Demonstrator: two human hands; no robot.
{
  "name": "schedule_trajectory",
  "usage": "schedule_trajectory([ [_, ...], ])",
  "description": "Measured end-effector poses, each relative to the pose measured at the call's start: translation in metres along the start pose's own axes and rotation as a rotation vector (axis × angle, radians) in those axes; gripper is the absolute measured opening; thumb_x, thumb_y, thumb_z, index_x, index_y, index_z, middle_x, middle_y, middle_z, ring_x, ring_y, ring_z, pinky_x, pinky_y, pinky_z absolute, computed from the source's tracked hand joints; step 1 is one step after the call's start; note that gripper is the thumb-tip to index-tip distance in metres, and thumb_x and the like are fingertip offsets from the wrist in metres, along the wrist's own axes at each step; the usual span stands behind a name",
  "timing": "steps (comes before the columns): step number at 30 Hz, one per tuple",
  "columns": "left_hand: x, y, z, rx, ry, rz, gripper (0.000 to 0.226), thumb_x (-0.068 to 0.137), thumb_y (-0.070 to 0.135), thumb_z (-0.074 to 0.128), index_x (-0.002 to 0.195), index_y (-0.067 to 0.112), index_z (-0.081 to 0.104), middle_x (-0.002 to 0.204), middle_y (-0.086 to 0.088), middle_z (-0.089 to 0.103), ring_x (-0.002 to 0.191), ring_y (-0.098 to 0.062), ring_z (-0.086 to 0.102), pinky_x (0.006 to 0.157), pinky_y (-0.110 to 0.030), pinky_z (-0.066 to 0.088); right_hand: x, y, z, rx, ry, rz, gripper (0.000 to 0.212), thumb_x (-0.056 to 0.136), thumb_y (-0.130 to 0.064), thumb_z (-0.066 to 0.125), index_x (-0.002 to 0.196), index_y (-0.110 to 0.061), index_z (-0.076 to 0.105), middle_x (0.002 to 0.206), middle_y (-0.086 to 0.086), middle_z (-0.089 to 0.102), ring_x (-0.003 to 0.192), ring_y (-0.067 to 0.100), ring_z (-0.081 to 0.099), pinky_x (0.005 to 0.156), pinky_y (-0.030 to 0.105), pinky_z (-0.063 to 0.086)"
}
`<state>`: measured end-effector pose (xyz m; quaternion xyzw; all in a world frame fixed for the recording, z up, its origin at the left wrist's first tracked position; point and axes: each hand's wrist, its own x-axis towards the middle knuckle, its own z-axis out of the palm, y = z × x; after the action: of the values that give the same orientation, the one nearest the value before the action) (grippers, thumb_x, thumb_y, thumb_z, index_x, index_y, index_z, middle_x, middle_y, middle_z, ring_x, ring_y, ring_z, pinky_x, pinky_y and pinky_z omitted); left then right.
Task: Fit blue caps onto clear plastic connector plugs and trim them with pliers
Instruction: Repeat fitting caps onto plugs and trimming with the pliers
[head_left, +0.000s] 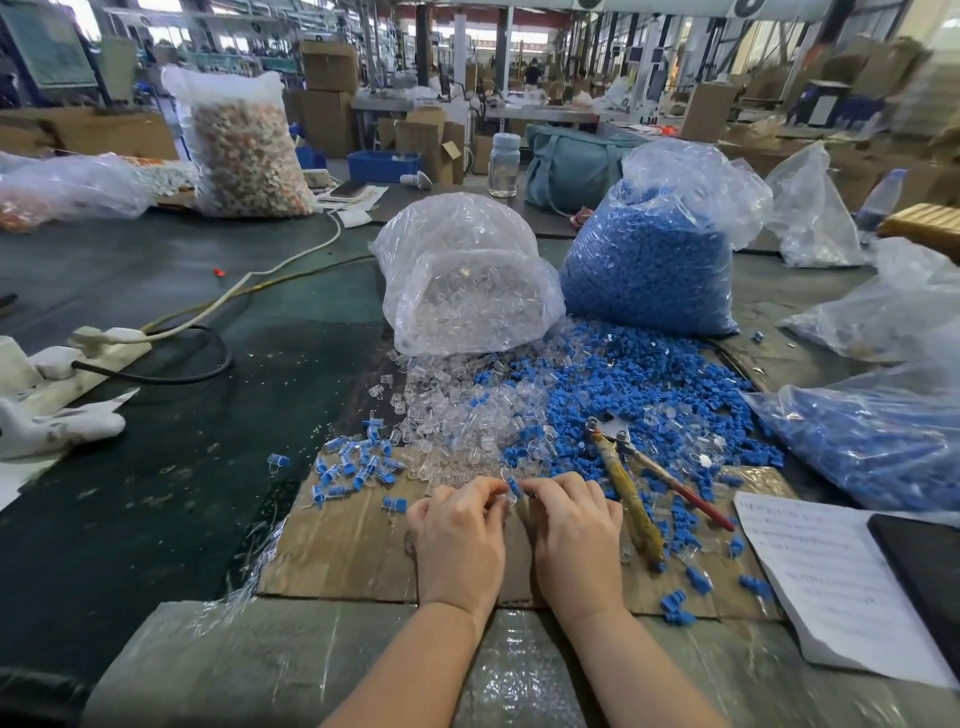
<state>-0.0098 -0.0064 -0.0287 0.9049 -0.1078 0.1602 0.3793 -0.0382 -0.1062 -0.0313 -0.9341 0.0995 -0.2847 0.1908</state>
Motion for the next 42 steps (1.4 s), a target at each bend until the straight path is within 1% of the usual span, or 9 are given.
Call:
schedule_trajectory([
  [3, 0.000, 0.000, 0.000, -0.022, 0.011, 0.006, 0.013, 0.088, 0.024, 0.061, 0.099, 0.026, 0.068, 0.085, 0.010, 0.067, 0.082, -0.007, 0.049, 0.079, -0.019, 0.014, -0.001, 0.000, -0.001, 0.046, 0.015, 0.033, 0.021, 0.083, -0.012, 0.053, 0.097, -0.018, 0.069, 0.086, 0.001, 0.062, 0.080, 0.026, 0.059, 0.071, 0.032, 0.031],
  [6, 0.000, 0.000, 0.001, -0.018, 0.014, 0.009, 0.014, 0.088, 0.024, 0.061, 0.100, 0.026, 0.068, 0.086, 0.009, 0.067, 0.083, -0.008, 0.049, 0.078, -0.019, 0.013, -0.001, -0.004, -0.004, 0.087, 0.016, 0.023, 0.041, 0.083, -0.028, 0.033, 0.100, -0.019, 0.070, 0.084, 0.001, 0.060, 0.077, 0.025, 0.059, 0.070, 0.034, 0.033],
  [7, 0.000, 0.000, 0.001, -0.018, 0.014, 0.012, 0.014, 0.088, 0.024, 0.061, 0.100, 0.026, 0.068, 0.086, 0.009, 0.067, 0.083, -0.008, 0.049, 0.078, -0.019, 0.013, -0.001, -0.003, -0.005, 0.094, 0.007, 0.021, 0.041, 0.083, -0.028, 0.034, 0.100, -0.019, 0.070, 0.084, 0.002, 0.060, 0.078, 0.025, 0.059, 0.070, 0.034, 0.032],
  [11, 0.000, -0.001, 0.001, -0.018, 0.006, 0.012, 0.016, 0.090, 0.027, 0.059, 0.103, 0.028, 0.066, 0.088, 0.010, 0.066, 0.086, -0.007, 0.049, 0.079, -0.018, 0.014, 0.000, 0.000, -0.003, 0.098, -0.041, 0.056, 0.020, 0.086, -0.009, 0.059, 0.101, -0.020, 0.066, 0.090, -0.003, 0.064, 0.086, 0.021, 0.059, 0.073, 0.030, 0.026],
  [16, 0.000, -0.004, 0.002, -0.007, -0.022, 0.005, 0.016, 0.091, 0.032, 0.055, 0.104, 0.032, 0.064, 0.092, 0.010, 0.065, 0.091, -0.007, 0.049, 0.083, -0.017, 0.014, 0.001, 0.003, -0.005, 0.178, -0.040, 0.114, 0.002, 0.087, -0.016, 0.064, 0.089, -0.016, 0.065, 0.080, -0.002, 0.066, 0.078, 0.021, 0.058, 0.075, 0.031, 0.031],
  [21, 0.000, -0.004, 0.003, -0.025, -0.029, -0.003, 0.014, 0.091, 0.033, 0.055, 0.102, 0.032, 0.064, 0.091, 0.010, 0.064, 0.089, -0.006, 0.046, 0.083, -0.016, 0.015, -0.001, 0.004, -0.007, 0.229, -0.019, 0.131, 0.008, 0.087, -0.022, 0.065, 0.084, -0.015, 0.068, 0.077, -0.001, 0.067, 0.075, 0.019, 0.057, 0.073, 0.028, 0.033],
  [27, 0.001, -0.006, 0.003, -0.026, -0.039, 0.003, 0.014, 0.092, 0.032, 0.054, 0.102, 0.033, 0.064, 0.092, 0.011, 0.065, 0.092, -0.007, 0.050, 0.083, -0.015, 0.013, -0.001, 0.006, -0.006, 0.240, -0.057, 0.103, 0.012, 0.091, -0.018, 0.059, 0.097, -0.016, 0.070, 0.088, -0.001, 0.069, 0.085, 0.020, 0.057, 0.076, 0.024, 0.034],
  [34, 0.001, -0.005, 0.004, -0.026, -0.030, -0.002, 0.013, 0.091, 0.031, 0.055, 0.100, 0.033, 0.065, 0.090, 0.010, 0.065, 0.091, -0.008, 0.050, 0.081, -0.015, 0.013, -0.003, 0.003, -0.011, 0.294, 0.000, 0.000, 0.011, 0.080, -0.002, 0.069, 0.084, -0.011, 0.071, 0.081, 0.000, 0.068, 0.079, 0.020, 0.059, 0.077, 0.036, 0.047],
  [42, 0.000, -0.006, 0.003, -0.046, -0.057, -0.024, 0.014, 0.091, 0.034, 0.054, 0.102, 0.035, 0.064, 0.091, 0.010, 0.063, 0.098, -0.015, 0.050, 0.077, -0.011, 0.011, -0.004, 0.003, -0.009, 0.229, -0.005, 0.024, 0.006, 0.081, -0.008, 0.070, 0.085, -0.012, 0.069, 0.080, 0.001, 0.069, 0.077, 0.022, 0.060, 0.072, 0.029, 0.041],
])
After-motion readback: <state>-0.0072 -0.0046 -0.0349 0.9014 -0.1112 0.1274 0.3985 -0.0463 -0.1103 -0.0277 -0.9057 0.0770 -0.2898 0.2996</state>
